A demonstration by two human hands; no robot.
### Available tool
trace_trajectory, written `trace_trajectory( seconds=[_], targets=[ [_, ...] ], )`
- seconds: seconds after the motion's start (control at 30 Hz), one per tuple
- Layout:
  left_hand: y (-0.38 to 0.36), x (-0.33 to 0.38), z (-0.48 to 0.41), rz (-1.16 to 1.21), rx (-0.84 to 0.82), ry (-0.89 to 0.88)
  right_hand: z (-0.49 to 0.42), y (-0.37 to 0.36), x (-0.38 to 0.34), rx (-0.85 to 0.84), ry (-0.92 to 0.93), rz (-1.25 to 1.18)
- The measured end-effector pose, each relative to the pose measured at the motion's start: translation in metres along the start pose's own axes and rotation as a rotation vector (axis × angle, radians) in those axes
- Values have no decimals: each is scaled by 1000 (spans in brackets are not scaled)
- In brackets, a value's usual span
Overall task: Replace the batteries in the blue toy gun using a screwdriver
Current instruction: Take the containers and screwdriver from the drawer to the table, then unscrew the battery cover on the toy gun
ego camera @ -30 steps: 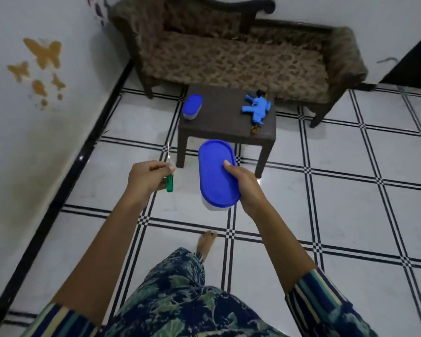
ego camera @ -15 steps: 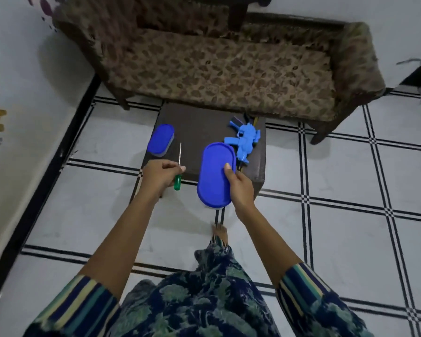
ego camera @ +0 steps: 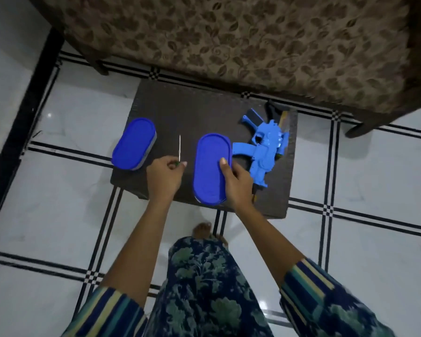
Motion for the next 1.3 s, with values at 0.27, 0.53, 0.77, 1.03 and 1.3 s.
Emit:
trace_trajectory(
  seconds=[0.27, 0.53, 0.77, 1.03, 1.3],
  targets=[
    [-76, -55, -104, -246, -58, -3, -91, -46, 82, 86, -25, 51],
    [-91, -67, -128, -302, -53, -26, -114, -59, 92, 153, -7, 123],
    [-77, -51, -120, -493, -61, -66, -109, -51, 67, 156, 16, 380],
    [-9, 39, -57, -485, -37, -385, -67, -36, -50, -21, 384, 673],
    [56, 121, 37, -307, -57, -503, 25, 29, -142, -1, 500, 726]
  ],
)
Point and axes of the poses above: each hand's wrist, its own z-axis away from the middle knuckle, its own y-axis out of the back of the hand, x = y × z, the point moved 6 cm from there along -z, towards the middle knuckle, and after that the axes turned 11 degrees about -z, right-handed, at the moved point
